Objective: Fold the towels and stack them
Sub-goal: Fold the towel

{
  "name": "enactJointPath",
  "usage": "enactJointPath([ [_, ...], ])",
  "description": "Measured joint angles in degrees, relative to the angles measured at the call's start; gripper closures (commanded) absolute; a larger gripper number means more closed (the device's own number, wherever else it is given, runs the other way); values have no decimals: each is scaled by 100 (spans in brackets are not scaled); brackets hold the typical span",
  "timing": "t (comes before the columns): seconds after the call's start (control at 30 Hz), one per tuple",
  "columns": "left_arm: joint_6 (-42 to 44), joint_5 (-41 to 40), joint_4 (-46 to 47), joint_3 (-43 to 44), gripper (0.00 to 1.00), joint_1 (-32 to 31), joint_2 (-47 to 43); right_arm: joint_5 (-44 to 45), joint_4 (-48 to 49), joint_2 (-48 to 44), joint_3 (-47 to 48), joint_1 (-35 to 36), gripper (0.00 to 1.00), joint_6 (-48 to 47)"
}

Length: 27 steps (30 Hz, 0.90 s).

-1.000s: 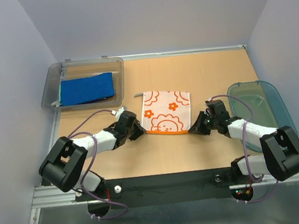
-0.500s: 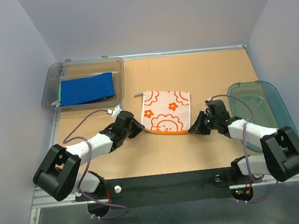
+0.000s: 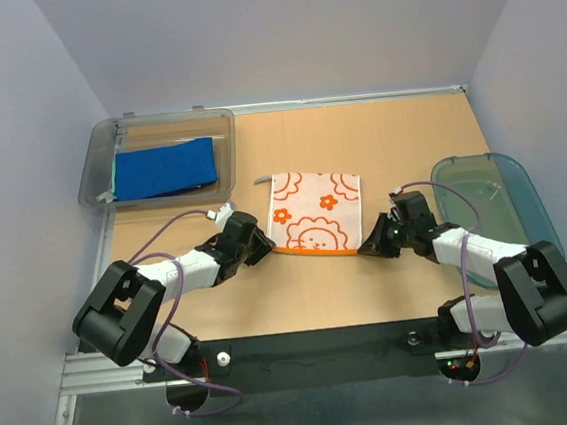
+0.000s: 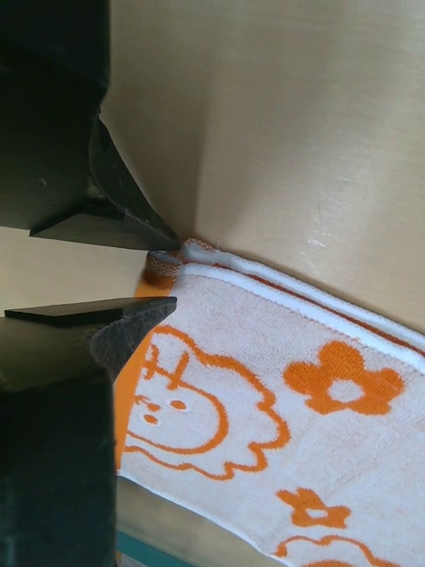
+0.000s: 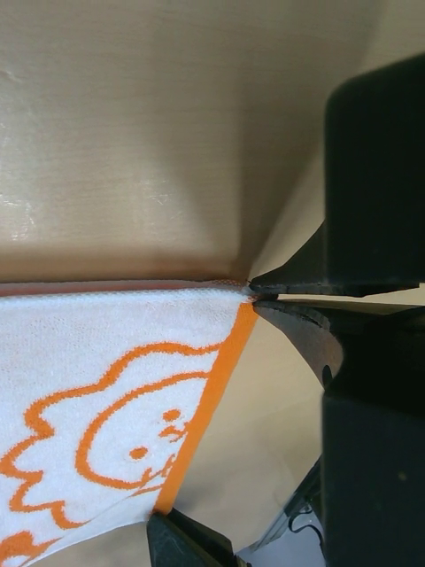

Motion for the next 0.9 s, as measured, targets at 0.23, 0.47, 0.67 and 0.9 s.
enactJointPath([
  [0.23,2,28,74,2,82,0,116,0,-7,-17,-22,0,99,-4],
  [0.47,55,33,-39,50,100,0,105,2,-7,-138,-20,0,99,-7],
  [0.67,212,-2,-389,304,100,0,-122,20,-24,-234,26,0,99,-24],
  [0.9,804,-144,-979,1346,100,96,-184,337,-184,-269,748,0,100,-153],
])
